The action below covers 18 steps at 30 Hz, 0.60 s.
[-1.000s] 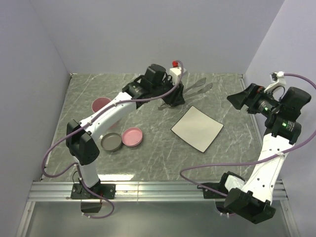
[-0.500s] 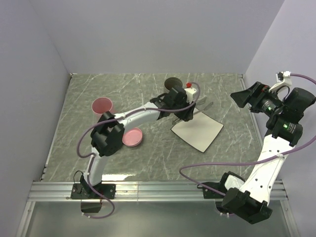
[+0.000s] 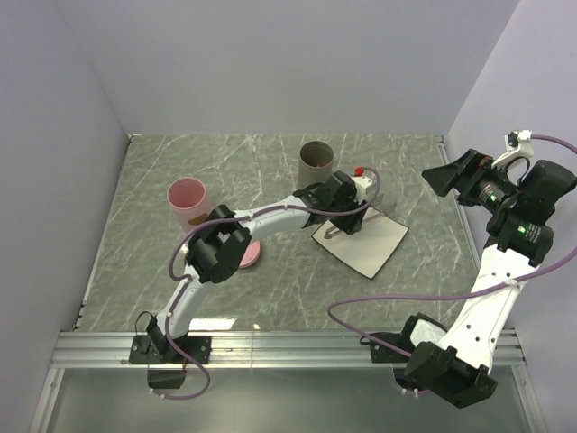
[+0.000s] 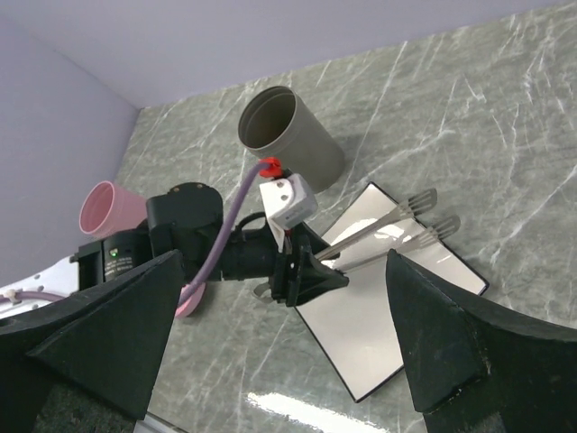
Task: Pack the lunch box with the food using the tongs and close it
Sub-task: Place the clamp on the plate.
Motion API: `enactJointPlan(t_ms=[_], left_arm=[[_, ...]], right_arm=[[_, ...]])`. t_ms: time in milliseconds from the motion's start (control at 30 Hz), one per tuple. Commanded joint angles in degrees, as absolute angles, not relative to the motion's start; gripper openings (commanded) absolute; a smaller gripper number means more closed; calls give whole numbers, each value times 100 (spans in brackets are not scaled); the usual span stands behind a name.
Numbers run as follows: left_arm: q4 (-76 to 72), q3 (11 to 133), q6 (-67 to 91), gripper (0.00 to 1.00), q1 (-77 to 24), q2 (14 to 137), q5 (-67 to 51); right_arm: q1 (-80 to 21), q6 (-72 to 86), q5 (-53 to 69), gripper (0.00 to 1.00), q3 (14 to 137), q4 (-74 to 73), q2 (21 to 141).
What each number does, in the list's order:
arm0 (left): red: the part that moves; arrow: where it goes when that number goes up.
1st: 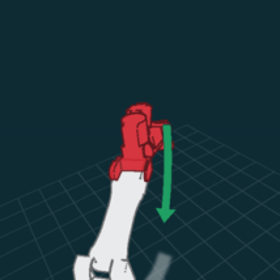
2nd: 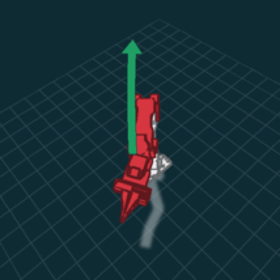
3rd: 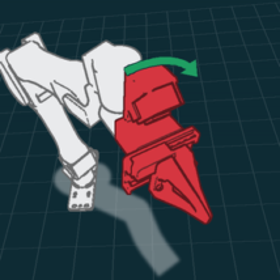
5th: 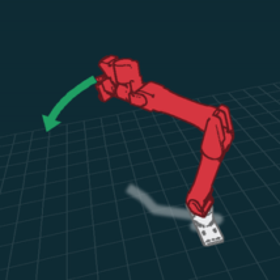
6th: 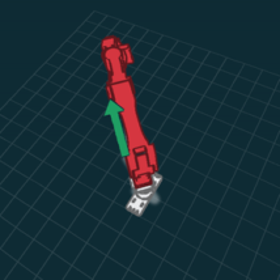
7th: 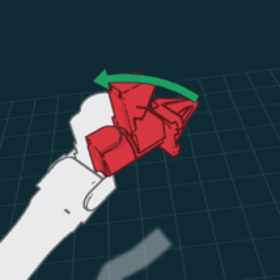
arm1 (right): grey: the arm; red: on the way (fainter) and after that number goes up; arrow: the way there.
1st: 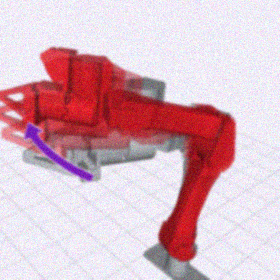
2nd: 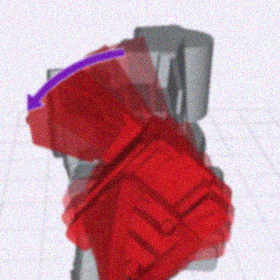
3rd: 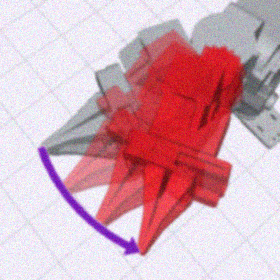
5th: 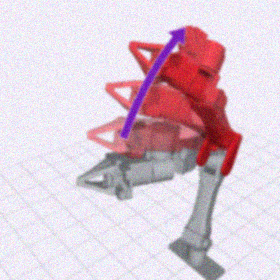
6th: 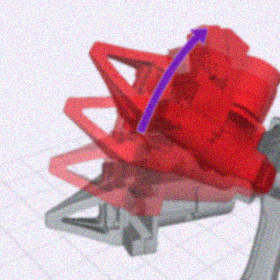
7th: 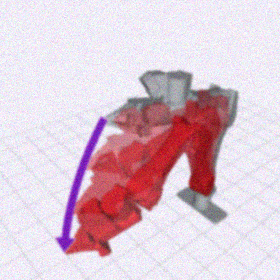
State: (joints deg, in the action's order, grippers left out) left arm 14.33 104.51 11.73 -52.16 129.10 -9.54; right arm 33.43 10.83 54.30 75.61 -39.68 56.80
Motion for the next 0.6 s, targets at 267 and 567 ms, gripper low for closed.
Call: enactJointPlan(t_ms=[267,567], left_arm=[[1318,10415,1090,58,-5379,12867,-932],[1406,10371,1178,58,-5467,13122,-967]], right_arm=[[3401,1072,5651,100,7550,-3727,5590],[3401,1020,5634,100,7673,-3797,5642]])
